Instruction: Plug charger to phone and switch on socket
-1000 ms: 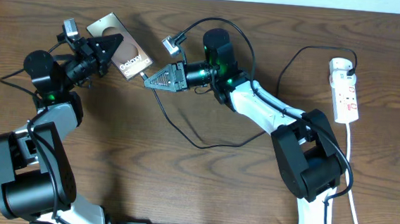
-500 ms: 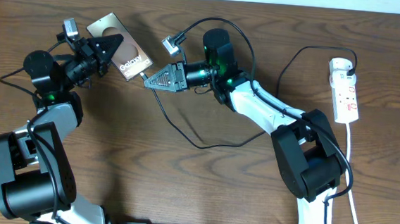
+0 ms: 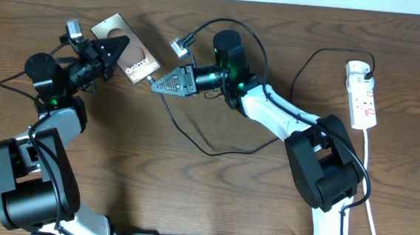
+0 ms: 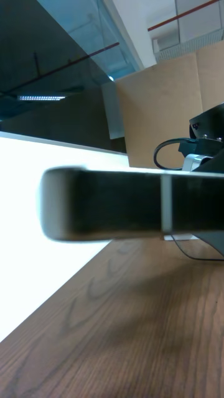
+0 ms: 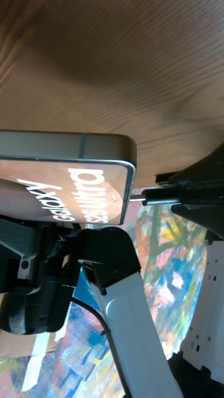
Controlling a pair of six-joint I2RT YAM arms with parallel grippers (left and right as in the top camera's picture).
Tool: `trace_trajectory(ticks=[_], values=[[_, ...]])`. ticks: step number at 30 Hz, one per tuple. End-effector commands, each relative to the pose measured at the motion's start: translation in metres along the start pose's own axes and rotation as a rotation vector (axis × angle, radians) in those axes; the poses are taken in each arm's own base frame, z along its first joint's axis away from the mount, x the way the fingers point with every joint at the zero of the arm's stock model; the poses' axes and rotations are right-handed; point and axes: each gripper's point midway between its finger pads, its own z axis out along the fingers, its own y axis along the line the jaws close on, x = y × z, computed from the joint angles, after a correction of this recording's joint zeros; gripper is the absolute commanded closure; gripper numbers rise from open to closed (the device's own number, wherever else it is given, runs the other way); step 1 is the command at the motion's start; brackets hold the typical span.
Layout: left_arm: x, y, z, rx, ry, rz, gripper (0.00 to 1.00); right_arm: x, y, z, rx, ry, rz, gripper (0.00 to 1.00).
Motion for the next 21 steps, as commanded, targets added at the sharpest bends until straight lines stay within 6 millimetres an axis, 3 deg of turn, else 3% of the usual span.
trace_trajectory(ticks=[1, 21], values=[[0.0064, -0.0100, 0.0020, 0.021, 0.040, 0.014, 0.93, -0.0084, 0.0004, -0.0017, 0.013, -0.029, -0.017, 0.99], [0.0129, -0.0192, 0.0013, 0.051, 0.078, 0.068, 0.93, -0.0166, -0.0031, -0.0024, 0.037, -0.073, 0.014, 0.99]])
